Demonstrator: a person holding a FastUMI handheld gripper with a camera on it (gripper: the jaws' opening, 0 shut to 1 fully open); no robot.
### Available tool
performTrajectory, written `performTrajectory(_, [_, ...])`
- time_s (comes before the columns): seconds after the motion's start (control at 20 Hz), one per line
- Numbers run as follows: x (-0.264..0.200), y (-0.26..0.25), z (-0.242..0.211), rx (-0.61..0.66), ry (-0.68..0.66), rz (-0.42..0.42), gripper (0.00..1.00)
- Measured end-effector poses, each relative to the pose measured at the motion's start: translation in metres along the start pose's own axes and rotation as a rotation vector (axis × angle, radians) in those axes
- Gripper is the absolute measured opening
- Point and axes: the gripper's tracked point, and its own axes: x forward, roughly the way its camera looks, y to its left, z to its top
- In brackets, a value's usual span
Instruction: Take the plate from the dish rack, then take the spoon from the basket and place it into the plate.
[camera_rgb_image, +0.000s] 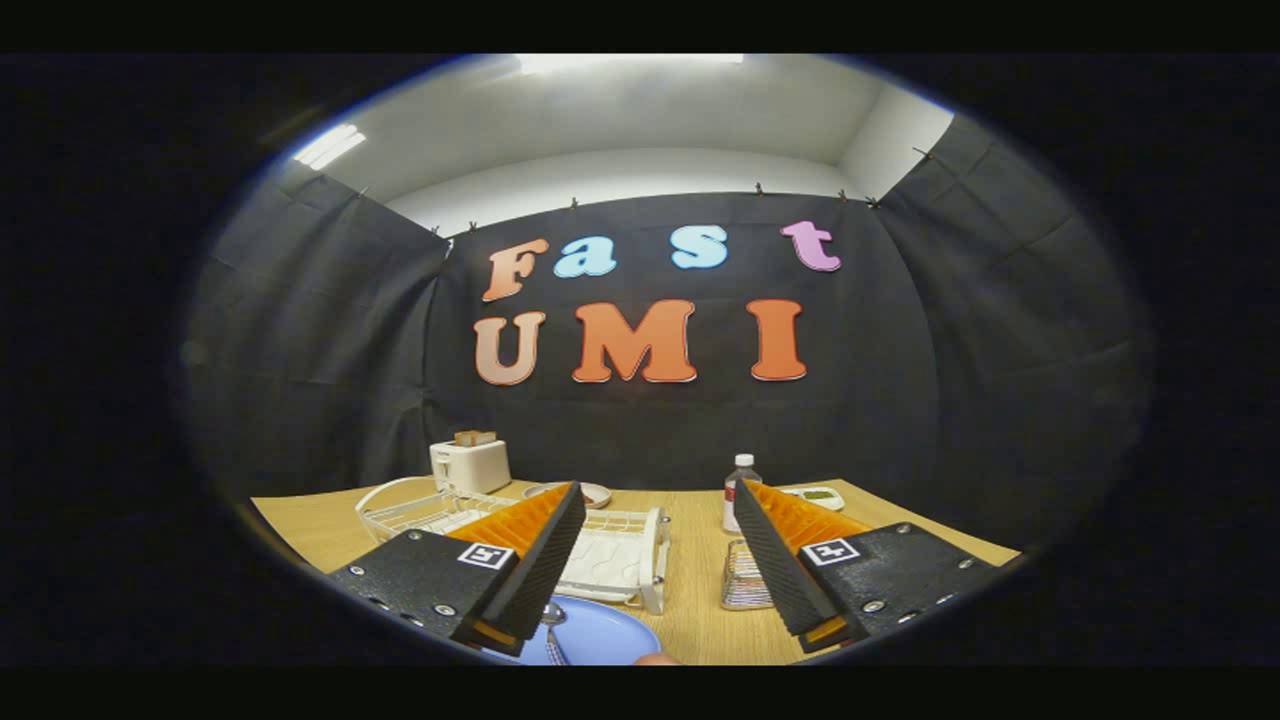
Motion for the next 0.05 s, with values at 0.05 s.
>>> performTrajectory(0.05, [0.0018, 0.0011, -0.0003, 0.004, 0.003, 0.000, 0.89])
